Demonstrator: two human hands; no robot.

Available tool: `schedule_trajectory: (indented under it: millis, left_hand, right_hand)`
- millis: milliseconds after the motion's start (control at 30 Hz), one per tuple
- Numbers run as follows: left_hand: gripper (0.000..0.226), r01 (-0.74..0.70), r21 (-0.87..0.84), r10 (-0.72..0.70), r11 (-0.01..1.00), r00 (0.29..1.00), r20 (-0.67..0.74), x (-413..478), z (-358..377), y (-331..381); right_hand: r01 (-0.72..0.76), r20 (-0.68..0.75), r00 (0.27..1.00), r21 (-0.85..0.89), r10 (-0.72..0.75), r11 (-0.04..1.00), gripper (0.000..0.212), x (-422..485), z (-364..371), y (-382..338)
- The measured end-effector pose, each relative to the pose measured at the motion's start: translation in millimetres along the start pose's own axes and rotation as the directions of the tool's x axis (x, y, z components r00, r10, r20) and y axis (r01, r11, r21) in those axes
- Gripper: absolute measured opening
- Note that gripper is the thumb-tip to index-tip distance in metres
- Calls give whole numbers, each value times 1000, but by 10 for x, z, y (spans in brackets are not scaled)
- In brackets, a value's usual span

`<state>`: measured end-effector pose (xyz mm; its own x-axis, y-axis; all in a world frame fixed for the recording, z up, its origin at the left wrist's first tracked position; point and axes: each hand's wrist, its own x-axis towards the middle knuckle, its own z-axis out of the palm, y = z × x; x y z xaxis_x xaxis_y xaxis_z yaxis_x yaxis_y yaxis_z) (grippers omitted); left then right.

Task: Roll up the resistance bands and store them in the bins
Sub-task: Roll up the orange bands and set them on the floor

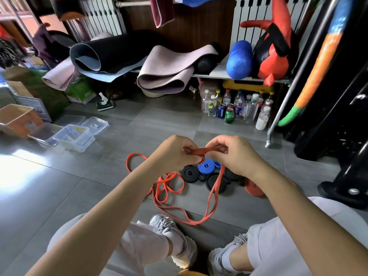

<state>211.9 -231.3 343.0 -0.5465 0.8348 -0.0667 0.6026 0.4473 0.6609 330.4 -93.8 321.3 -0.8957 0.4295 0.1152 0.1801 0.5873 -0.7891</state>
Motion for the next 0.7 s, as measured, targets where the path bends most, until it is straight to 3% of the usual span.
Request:
schedule_trajectory:
  millis: [200, 333, 433, 467, 500, 567, 600, 633, 700]
  left_hand:
    - [16, 48, -376, -76, 926, 995, -58, -41, 77, -24]
    - [13, 50, -752, -102, 658, 994, -24, -92, 264, -88]
    - [12, 87, -847, -132, 525, 991, 20, -97, 365, -121]
    - [12, 95, -835, -131, 541, 991, 28, -93, 373, -122]
    - [12, 93, -775, -127, 625, 992, 16, -84, 363, -119]
    - [15, 52, -445, -81, 894, 996, -46, -48, 291, -98]
    - [17, 15, -231, -30, 973, 998, -63, -32, 240, -65]
    - [16, -25, -49, 23, 998, 998, -56, -17, 186, -19]
    - [11, -80, 153, 83, 985, 996, -15, 7, 87, 82]
  right_hand:
    - [-29, -101, 993, 239, 54, 970, 12, -73, 127, 55]
    - [-95, -90, 979, 595, 184, 798, 14, -147, 289, 114]
    - [-100, -65, 981, 646, 185, 756, 19, -169, 313, 135]
    - [-89, -67, 984, 616, 165, 782, 20, -173, 299, 139]
    - [-74, -67, 989, 571, 135, 817, 21, -174, 279, 144]
    - [-52, -42, 996, 419, 77, 907, 18, -165, 231, 142]
    - [-42, -24, 998, 318, 52, 947, 15, -157, 213, 136]
    - [-24, -8, 1000, 215, 27, 976, 13, -145, 206, 128]
    - [3, -9, 1000, 46, -2, 999, 10, -123, 198, 97]
